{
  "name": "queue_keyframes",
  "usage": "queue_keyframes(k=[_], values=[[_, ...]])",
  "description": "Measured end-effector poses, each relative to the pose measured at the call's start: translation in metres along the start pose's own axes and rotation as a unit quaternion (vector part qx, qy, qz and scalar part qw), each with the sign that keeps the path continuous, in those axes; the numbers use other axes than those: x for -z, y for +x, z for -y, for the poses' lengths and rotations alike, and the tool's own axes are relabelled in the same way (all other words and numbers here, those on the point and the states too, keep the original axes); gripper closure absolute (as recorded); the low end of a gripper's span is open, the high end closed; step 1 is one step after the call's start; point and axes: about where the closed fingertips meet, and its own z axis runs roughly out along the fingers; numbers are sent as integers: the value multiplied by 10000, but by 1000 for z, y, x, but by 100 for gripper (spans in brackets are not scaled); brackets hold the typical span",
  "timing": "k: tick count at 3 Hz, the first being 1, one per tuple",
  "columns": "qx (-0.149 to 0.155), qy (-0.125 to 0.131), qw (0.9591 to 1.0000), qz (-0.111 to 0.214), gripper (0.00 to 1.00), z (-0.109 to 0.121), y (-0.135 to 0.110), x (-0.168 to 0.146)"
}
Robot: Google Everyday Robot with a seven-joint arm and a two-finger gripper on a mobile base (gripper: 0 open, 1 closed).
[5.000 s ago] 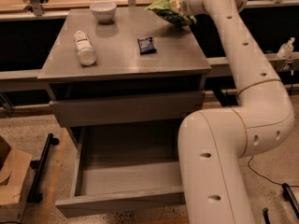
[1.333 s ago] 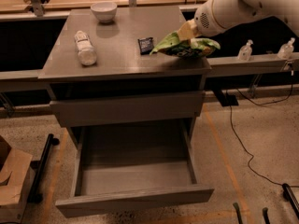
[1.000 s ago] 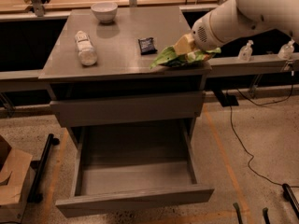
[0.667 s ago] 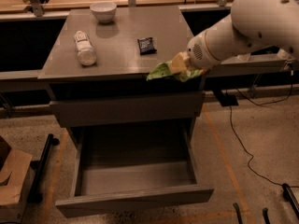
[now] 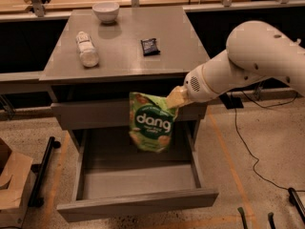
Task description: Place green rice chip bag into middle drawer
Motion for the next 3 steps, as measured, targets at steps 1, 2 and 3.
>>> queue_keyframes(k=[1, 2, 3], values=[[-174, -158, 9996, -186, 100, 2, 17, -22], [-309, -238, 9989, -248, 100, 13, 24, -52], [-444, -223, 9987, -149, 100, 26, 31, -90]])
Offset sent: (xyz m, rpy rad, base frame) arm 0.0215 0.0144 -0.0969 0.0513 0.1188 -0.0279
